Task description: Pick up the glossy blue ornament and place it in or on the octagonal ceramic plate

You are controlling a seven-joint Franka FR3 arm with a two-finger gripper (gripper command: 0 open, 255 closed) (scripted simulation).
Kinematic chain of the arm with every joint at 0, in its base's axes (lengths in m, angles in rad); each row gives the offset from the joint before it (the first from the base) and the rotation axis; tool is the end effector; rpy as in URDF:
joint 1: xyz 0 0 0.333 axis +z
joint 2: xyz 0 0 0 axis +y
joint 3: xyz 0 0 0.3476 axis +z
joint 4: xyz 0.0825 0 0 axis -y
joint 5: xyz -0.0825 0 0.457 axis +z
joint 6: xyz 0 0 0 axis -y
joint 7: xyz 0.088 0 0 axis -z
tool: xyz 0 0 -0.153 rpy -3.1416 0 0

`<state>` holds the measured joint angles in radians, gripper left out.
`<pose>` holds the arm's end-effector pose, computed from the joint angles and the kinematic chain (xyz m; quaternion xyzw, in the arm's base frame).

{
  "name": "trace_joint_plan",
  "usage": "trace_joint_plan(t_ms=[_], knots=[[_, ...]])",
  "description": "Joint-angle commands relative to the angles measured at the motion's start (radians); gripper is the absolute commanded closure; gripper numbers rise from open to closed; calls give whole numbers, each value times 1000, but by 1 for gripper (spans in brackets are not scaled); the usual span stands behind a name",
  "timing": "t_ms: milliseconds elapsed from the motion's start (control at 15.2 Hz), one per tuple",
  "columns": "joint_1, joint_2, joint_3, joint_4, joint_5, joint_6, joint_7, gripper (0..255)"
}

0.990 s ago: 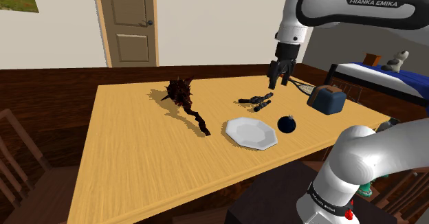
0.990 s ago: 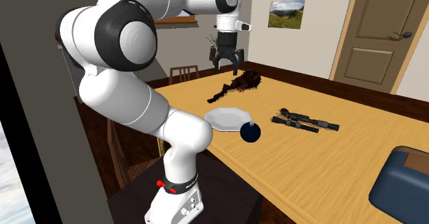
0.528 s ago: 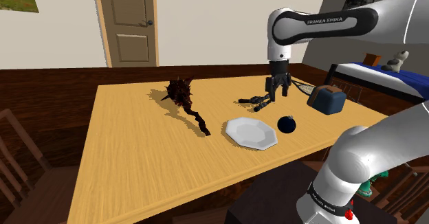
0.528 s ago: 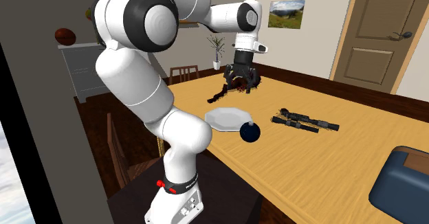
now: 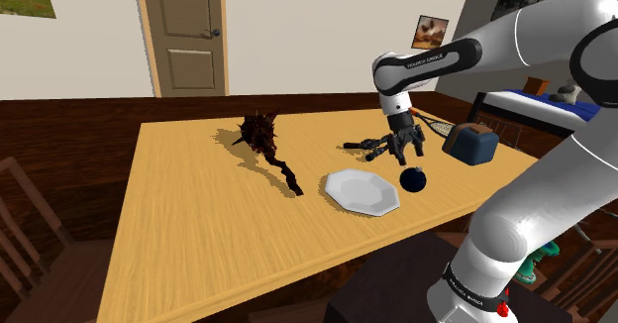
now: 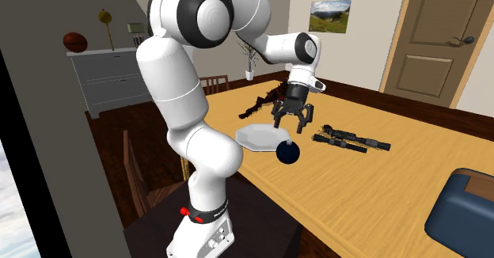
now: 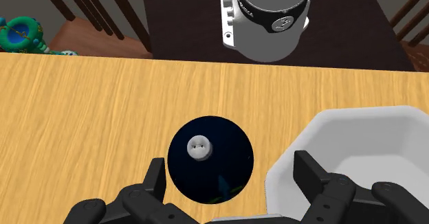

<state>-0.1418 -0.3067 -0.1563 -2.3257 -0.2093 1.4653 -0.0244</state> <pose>0.3895 -0.1544 0.3893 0.9531 -0.1031 -0.2822 0.0365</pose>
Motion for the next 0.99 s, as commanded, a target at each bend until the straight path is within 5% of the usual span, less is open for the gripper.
trace_joint_plan(t_ms=[0,924], knots=[[-9,37,-10,-10,-16,12,-1,0],[-19,8,-21,-113,-33,87,4,0]])
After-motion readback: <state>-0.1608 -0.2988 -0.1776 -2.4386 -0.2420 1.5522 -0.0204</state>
